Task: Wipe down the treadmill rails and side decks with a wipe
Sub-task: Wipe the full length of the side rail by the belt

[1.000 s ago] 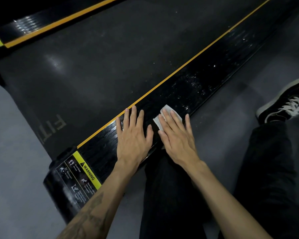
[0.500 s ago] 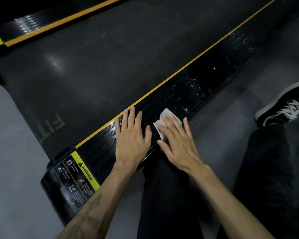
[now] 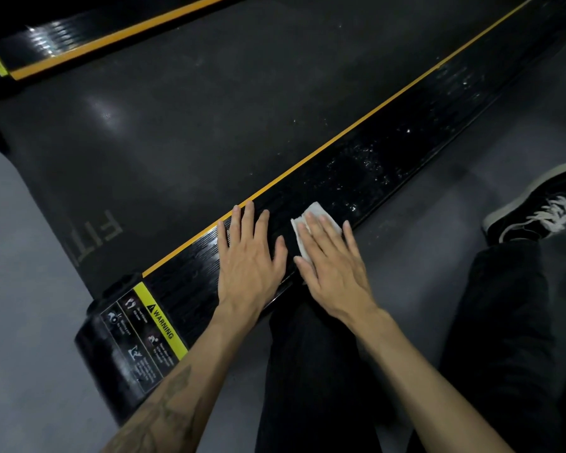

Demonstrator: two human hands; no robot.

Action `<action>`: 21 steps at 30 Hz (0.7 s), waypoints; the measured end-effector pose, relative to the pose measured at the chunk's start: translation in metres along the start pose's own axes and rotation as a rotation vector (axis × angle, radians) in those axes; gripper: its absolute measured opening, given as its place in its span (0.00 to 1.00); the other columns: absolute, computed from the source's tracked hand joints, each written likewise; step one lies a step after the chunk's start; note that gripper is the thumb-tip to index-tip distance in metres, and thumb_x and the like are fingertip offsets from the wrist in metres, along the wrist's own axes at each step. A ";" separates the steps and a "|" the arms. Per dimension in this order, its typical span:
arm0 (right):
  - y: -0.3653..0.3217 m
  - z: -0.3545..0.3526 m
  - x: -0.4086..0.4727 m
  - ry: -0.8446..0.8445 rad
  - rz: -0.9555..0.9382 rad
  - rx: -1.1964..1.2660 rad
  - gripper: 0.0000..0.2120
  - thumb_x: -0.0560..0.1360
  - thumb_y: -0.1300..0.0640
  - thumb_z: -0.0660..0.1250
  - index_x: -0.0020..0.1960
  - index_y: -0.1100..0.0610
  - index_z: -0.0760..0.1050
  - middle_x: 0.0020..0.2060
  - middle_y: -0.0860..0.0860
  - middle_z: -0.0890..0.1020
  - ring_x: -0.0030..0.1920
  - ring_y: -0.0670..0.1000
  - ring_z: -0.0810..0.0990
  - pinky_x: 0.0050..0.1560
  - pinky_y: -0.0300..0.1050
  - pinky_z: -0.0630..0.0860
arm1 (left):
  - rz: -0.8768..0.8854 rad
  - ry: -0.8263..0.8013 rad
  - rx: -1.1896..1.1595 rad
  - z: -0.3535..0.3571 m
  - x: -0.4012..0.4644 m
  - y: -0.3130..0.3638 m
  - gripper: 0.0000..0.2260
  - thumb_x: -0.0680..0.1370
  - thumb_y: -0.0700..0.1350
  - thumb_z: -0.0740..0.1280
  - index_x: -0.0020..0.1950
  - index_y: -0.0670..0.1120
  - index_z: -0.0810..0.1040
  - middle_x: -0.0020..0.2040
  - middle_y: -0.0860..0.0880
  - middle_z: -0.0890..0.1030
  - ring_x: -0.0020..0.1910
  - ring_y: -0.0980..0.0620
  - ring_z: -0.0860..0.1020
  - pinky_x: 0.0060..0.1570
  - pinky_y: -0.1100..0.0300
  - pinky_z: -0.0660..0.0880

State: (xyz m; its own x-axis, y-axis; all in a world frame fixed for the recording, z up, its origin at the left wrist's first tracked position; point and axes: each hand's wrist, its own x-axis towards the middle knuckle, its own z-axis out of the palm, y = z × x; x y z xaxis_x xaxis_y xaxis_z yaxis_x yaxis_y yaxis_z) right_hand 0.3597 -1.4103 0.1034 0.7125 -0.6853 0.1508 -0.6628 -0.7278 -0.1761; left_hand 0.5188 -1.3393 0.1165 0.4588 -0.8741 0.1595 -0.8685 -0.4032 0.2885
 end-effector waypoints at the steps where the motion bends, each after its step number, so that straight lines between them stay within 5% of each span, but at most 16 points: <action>1: 0.003 -0.001 0.005 -0.015 -0.006 -0.010 0.30 0.86 0.42 0.45 0.83 0.55 0.56 0.83 0.51 0.56 0.83 0.51 0.51 0.81 0.62 0.49 | 0.001 0.000 -0.001 0.000 0.000 0.000 0.27 0.84 0.57 0.53 0.79 0.46 0.67 0.83 0.44 0.60 0.83 0.45 0.53 0.81 0.42 0.51; 7: 0.007 -0.005 0.003 0.012 0.104 0.001 0.30 0.85 0.41 0.44 0.83 0.55 0.56 0.83 0.51 0.56 0.83 0.50 0.50 0.82 0.60 0.46 | -0.001 -0.011 0.009 -0.001 0.000 0.000 0.27 0.84 0.58 0.52 0.80 0.46 0.67 0.83 0.44 0.60 0.83 0.46 0.52 0.81 0.42 0.50; 21: -0.002 -0.003 0.003 -0.026 0.036 0.037 0.30 0.85 0.42 0.45 0.83 0.56 0.55 0.83 0.52 0.56 0.83 0.51 0.50 0.82 0.58 0.45 | -0.001 0.006 0.006 0.000 0.000 0.000 0.27 0.84 0.57 0.53 0.79 0.45 0.68 0.82 0.43 0.61 0.83 0.45 0.53 0.81 0.42 0.52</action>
State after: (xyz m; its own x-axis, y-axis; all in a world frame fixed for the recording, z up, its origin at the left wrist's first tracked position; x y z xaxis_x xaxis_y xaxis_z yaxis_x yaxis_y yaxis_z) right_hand 0.3623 -1.4113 0.1070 0.6940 -0.7101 0.1189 -0.6798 -0.7006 -0.2170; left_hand 0.5190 -1.3398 0.1163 0.4609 -0.8719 0.1653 -0.8690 -0.4057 0.2831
